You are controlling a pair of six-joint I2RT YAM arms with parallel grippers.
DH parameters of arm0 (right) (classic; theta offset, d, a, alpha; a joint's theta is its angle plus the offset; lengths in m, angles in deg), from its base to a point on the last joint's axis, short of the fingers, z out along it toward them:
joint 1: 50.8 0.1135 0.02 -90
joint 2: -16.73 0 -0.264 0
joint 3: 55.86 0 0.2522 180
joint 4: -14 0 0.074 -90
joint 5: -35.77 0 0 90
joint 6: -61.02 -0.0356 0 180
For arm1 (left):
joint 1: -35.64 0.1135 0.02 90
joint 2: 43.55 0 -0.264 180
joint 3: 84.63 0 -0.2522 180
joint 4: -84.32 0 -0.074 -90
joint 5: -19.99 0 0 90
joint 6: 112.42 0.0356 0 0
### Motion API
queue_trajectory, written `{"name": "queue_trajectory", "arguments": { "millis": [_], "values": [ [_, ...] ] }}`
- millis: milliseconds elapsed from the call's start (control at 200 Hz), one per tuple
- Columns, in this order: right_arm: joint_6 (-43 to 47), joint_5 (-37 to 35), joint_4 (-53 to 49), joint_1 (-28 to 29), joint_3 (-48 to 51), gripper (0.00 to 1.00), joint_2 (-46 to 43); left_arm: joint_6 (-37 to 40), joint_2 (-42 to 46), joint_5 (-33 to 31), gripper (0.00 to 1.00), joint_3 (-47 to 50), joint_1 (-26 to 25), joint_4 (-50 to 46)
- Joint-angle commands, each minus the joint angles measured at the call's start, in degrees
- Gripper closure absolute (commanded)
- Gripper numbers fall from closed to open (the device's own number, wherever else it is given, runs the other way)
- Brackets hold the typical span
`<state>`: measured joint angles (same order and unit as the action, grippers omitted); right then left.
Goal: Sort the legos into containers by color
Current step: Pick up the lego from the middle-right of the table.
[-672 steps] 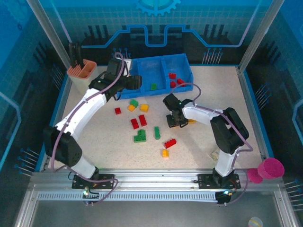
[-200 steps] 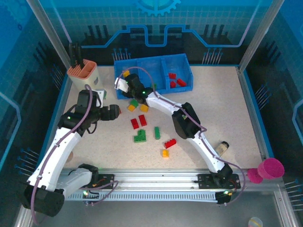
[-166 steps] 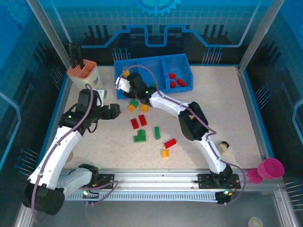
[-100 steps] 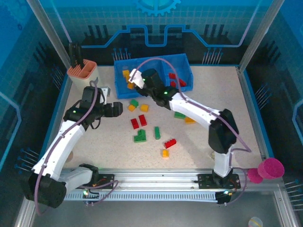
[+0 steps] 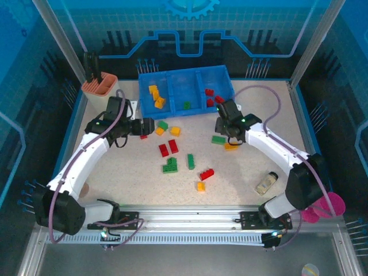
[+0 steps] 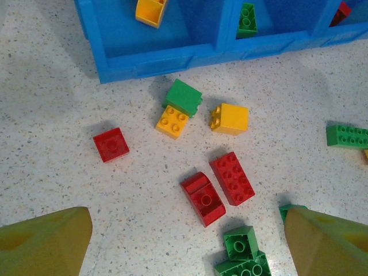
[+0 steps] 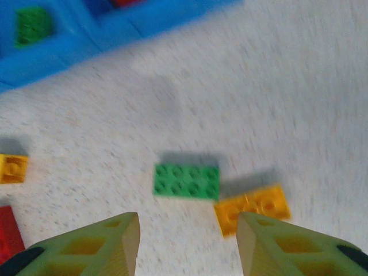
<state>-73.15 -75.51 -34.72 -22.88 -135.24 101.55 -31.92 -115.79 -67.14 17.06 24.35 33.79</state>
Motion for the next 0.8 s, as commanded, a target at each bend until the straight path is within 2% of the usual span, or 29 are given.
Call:
{"name": "queue_trajectory", "arguments": {
  "millis": [0, 140, 335, 610, 796],
  "values": [
    [-19.04, 5.83, 0.83, -3.67, 7.16, 0.45, -3.59, 0.43, -1.99, 1.77, 0.12, -2.74, 0.57, 0.91],
    [-31.83, 8.55, 5.17, -6.85, 14.86, 0.46, -5.26, 0.52, -3.48, 2.92, 0.12, -2.84, 0.57, 1.45],
    [-38.55, 12.75, 10.81, -10.14, 19.20, 0.47, -3.07, 0.56, -3.78, 2.40, 0.12, -2.42, 0.57, 2.02],
    [-41.62, 15.89, 14.96, -12.04, 19.38, 0.46, 0.86, 0.94, -3.76, 1.00, 0.11, -2.11, 0.57, 1.88],
    [-41.18, 17.43, 16.11, -12.76, 17.90, 0.39, 4.88, 1.05, -3.69, 0.60, 0.11, -1.89, 0.57, 1.63]
  ]
}}
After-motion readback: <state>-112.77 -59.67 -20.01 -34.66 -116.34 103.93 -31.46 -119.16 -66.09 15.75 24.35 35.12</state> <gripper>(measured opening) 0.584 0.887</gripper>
